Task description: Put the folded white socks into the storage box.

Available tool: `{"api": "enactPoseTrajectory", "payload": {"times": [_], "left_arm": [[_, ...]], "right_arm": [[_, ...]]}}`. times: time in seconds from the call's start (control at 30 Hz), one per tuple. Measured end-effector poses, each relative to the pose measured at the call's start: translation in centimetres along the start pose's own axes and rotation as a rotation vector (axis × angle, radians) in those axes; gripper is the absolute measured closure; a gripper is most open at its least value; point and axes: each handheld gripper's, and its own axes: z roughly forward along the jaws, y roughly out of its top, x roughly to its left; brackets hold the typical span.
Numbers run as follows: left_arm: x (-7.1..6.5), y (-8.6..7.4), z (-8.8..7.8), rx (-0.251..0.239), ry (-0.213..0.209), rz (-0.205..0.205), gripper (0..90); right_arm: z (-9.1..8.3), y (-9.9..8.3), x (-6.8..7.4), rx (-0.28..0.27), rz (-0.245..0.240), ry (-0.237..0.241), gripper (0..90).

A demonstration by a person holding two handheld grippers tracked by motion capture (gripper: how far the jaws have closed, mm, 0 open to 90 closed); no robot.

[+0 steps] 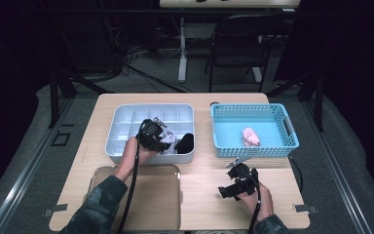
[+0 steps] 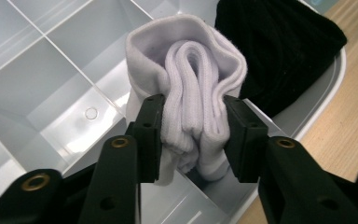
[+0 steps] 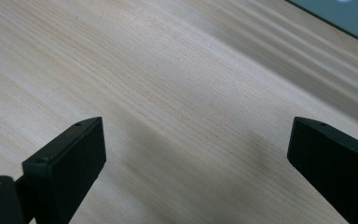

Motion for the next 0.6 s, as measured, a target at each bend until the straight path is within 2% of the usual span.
{"api": "enactPoseTrajectory", "payload": {"times": [0.03,0.07,0.33,0.5,0.6], "left_arm": [[0.0,0.0,0.0,0.000,0.000,0.000,63.8],[-0.2,0.0,0.8,0.025,-0.004,-0.009,63.8],[-0.3,0.0,1.6,0.049,-0.003,-0.015,66.7],[0.0,-0.1,1.9,0.055,-0.025,-0.029,67.0],[0.0,-0.1,2.0,0.058,-0.024,-0.028,67.0]], "right_arm": [[0.0,0.0,0.0,0.000,0.000,0.000,3.8],[0.0,0.0,0.0,0.000,0.000,0.000,3.8],[-0.1,0.0,-0.1,0.008,-0.005,-0.001,3.9],[-0.1,0.0,0.0,0.008,-0.008,-0.008,3.9],[-0.1,0.0,-0.1,0.008,-0.007,-0.005,3.9]]}}
